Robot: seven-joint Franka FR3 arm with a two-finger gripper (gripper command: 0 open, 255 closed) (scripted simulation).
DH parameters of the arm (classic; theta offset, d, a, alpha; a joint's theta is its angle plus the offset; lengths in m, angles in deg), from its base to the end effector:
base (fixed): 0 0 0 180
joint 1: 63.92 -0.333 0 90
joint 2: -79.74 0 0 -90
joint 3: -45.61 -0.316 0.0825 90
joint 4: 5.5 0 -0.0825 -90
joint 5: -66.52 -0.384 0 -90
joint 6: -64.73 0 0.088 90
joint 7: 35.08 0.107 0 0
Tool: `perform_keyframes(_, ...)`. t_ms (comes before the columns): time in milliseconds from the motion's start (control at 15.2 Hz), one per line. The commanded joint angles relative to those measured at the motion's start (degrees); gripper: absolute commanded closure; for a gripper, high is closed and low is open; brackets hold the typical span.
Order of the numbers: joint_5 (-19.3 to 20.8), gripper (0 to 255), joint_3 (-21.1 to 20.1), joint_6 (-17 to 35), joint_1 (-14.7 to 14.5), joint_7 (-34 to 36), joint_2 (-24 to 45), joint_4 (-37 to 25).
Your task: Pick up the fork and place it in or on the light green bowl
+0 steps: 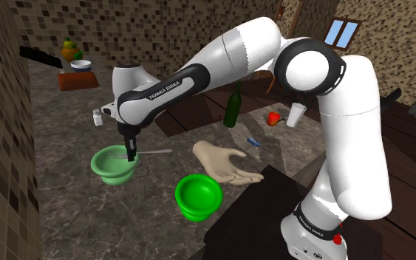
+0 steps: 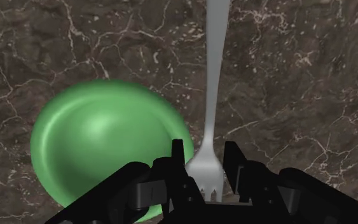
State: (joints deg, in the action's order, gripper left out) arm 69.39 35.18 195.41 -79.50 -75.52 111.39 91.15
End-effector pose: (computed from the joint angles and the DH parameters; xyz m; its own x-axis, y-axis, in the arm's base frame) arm 0.6187 0.2852 0.2874 0.3962 0.9151 0.0750 0.9179 -0.3967 -0.0091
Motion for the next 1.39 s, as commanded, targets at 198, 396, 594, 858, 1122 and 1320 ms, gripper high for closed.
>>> perform_keyframes(198,1.02,255,0.97,-9.29,-1.18,-0.82,12.77,-21.95)
perform_keyframes(396,1.44,255,1.54,-17.55,-2.41,-1.6,23.29,-40.78)
perform_keyframes(594,1.49,255,1.63,-15.93,-2.42,-1.62,24.19,-40.05)
perform_keyframes(858,1.59,255,1.74,-13.92,-2.44,-1.66,25.6,-39.45)
perform_keyframes(1122,1.7,255,1.85,-12.07,-2.49,-1.7,27.21,-39.2)
perform_keyframes(1320,1.77,255,1.94,-10.84,-2.54,-1.74,28.55,-39.31)
